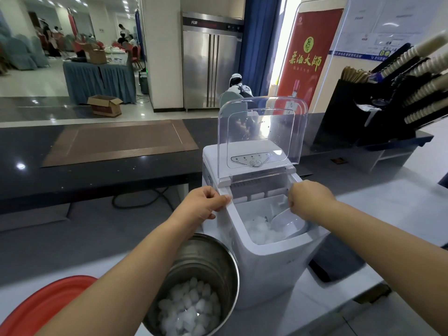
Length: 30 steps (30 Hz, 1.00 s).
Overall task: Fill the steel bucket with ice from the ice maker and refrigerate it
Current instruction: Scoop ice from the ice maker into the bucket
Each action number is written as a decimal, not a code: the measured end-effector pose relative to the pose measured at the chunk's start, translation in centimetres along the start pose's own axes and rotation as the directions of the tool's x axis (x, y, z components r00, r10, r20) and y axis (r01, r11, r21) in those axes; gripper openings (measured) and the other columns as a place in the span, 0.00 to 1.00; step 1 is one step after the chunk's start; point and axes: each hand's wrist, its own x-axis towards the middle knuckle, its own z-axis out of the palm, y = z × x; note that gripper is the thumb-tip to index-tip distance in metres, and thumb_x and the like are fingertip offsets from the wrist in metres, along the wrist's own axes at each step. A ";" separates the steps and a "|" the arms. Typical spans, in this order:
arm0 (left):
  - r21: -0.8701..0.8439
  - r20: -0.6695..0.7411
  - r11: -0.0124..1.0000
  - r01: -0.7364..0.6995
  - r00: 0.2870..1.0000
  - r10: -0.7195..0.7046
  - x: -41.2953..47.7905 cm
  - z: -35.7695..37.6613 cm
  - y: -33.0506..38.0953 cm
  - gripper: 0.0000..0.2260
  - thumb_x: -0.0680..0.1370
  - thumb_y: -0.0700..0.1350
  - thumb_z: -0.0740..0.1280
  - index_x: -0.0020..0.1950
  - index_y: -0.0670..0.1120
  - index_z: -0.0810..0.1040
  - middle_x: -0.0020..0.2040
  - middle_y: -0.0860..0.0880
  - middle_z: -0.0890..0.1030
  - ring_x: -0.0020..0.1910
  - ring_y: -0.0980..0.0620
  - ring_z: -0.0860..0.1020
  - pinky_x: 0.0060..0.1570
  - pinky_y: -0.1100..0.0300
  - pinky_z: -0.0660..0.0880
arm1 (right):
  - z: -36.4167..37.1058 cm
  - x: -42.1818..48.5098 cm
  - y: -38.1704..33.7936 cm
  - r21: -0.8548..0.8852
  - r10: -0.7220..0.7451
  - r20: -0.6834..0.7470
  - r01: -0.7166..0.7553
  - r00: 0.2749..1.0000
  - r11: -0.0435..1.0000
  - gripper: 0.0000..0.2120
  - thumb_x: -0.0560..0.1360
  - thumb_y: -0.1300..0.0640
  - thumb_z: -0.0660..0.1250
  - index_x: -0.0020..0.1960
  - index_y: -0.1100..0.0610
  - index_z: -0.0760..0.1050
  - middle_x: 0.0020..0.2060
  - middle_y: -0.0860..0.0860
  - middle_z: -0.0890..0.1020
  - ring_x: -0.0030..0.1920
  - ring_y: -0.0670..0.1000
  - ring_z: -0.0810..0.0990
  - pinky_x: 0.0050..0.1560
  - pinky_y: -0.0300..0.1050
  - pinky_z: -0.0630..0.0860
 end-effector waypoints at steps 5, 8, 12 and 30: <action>0.008 0.011 1.000 0.003 1.000 -0.003 0.0 -0.1 0.0 0.14 0.72 0.48 0.73 0.31 0.50 0.71 0.29 0.55 0.80 0.32 0.59 0.77 0.33 0.63 0.73 | -0.3 -0.3 0.4 0.041 -0.016 0.005 0.016 1.000 0.999 0.10 0.73 0.64 0.60 0.47 0.56 0.79 0.38 0.51 0.76 0.39 0.55 0.74 0.37 0.42 0.73; 0.007 0.010 1.000 0.008 1.000 -0.008 0.1 -0.1 0.1 0.14 0.72 0.47 0.73 0.31 0.50 0.71 0.29 0.54 0.80 0.33 0.57 0.77 0.34 0.63 0.73 | -0.3 -0.2 0.5 0.051 -0.010 0.022 0.009 1.000 0.999 0.09 0.72 0.64 0.62 0.47 0.56 0.80 0.39 0.52 0.78 0.40 0.56 0.75 0.37 0.42 0.74; 0.009 0.009 1.000 0.007 1.000 -0.007 0.1 -0.1 0.1 0.14 0.72 0.47 0.73 0.31 0.50 0.70 0.29 0.54 0.79 0.33 0.57 0.77 0.33 0.63 0.73 | 0.8 0.0 -1.5 0.195 -0.028 0.067 0.014 0.997 0.981 0.08 0.72 0.64 0.61 0.37 0.57 0.76 0.34 0.52 0.76 0.38 0.55 0.75 0.30 0.37 0.67; 0.019 0.021 1.000 0.005 1.000 -0.006 0.2 -0.2 -0.1 0.13 0.72 0.48 0.72 0.31 0.49 0.71 0.28 0.55 0.79 0.30 0.60 0.77 0.32 0.64 0.73 | 0.9 0.2 -1.2 0.549 -0.053 0.049 0.017 0.997 0.836 0.17 0.71 0.64 0.67 0.26 0.51 0.72 0.14 0.41 0.72 0.21 0.44 0.74 0.29 0.36 0.73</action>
